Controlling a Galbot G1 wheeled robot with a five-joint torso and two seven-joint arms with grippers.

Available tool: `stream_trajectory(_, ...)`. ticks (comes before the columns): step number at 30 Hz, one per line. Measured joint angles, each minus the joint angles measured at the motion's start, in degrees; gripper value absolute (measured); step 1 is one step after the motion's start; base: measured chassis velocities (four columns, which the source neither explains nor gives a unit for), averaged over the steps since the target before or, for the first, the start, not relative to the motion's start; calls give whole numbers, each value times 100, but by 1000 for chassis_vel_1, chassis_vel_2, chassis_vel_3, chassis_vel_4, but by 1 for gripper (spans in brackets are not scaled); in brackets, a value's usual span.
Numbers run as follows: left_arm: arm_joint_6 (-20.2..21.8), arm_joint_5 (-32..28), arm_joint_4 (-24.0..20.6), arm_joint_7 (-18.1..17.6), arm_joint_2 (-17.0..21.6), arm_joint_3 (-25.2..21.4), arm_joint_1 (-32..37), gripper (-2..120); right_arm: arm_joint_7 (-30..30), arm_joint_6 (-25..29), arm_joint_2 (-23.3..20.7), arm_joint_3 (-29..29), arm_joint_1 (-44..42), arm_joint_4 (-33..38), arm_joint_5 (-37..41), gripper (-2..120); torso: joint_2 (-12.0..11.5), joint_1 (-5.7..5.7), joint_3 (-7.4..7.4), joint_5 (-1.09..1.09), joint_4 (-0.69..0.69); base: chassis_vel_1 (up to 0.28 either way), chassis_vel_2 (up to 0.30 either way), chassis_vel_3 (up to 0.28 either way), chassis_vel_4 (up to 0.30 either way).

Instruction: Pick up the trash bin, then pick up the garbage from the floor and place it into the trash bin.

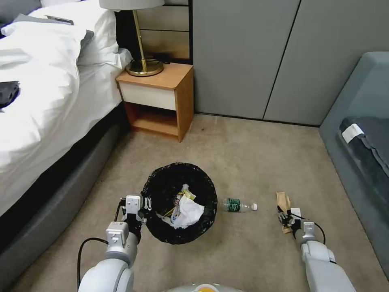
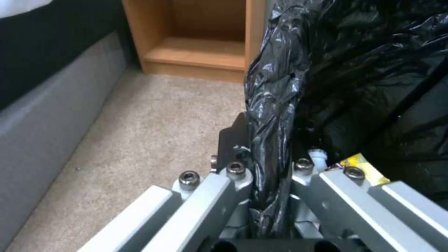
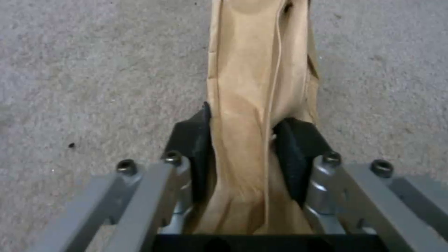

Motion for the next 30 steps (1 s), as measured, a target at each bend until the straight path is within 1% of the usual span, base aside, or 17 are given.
stream_trajectory(3,0,3,0,0,-8,12,-10,0,0,15,2,1,-42,87,35,23,0,0,1,3,-1,0,0,0,0)
stream_trajectory(4,0,3,0,0,-8,12,-10,0,0,15,2,1,-42,87,35,23,0,0,1,3,-1,0,0,0,0)
stream_trajectory(7,-2,13,5,0,-17,36,-28,0,99,67,17,-115,-208,400,236,14,-1,0,2,4,-5,0,0,0,0)
stream_trajectory(8,-2,13,5,0,-17,36,-28,0,99,67,17,-115,-208,400,236,14,-1,0,2,4,-5,0,0,0,0)
stream_trajectory(10,-7,16,30,0,-19,46,-37,0,240,66,47,-282,-396,857,527,7,-1,1,2,5,-7,0,0,0,0)
stream_trajectory(11,-7,16,30,0,-19,46,-37,0,240,66,47,-282,-396,857,527,7,-1,1,2,5,-7,0,0,0,0)
stream_trajectory(13,-15,16,46,1,-21,55,-45,0,434,49,87,-410,-567,1293,700,1,-1,0,2,1,-5,0,0,0,0)
stream_trajectory(14,-15,16,46,1,-21,55,-45,0,434,49,87,-410,-567,1293,700,1,-1,0,2,1,-5,0,0,0,0)
stream_trajectory(18,-28,16,53,2,-16,60,-47,0,701,-34,170,-661,-1002,2260,994,0,-1,0,2,3,-4,0,0,0,0)
stream_trajectory(19,-28,16,53,2,-16,60,-47,0,701,-34,170,-661,-1002,2260,994,0,-1,0,2,3,-4,0,0,0,0)
stream_trajectory(21,-29,16,53,4,-15,69,-46,0,749,-52,192,-766,-1232,2812,1105,0,-1,0,2,1,-4,0,0,0,0)
stream_trajectory(22,-29,16,53,4,-15,69,-46,0,749,-52,192,-766,-1232,2812,1105,0,-1,0,2,1,-4,0,0,0,0)
stream_trajectory(25,-31,19,53,5,-14,106,-48,0,772,-69,197,-931,-1636,3836,1298,0,-1,1,2,1,-3,0,0,0,0)
stream_trajectory(26,-31,19,53,5,-14,106,-48,0,772,-69,197,-931,-1636,3836,1298,0,-1,1,2,1,-3,0,0,0,0)
stream_trajectory(28,-32,24,62,7,-11,129,-56,0,719,5,188,-1050,-1895,4585,1489,0,-1,1,2,3,-4,0,0,0,0)
stream_trajectory(29,-32,31,74,7,-11,139,-61,0,584,136,181,-1112,-2000,4982,1627,0,-1,1,2,1,-4,0,0,0,0)
stream_trajectory(30,-32,31,74,7,-11,139,-61,0,584,136,181,-1112,-2000,4982,1627,0,-1,1,2,1,-4,0,0,0,0)
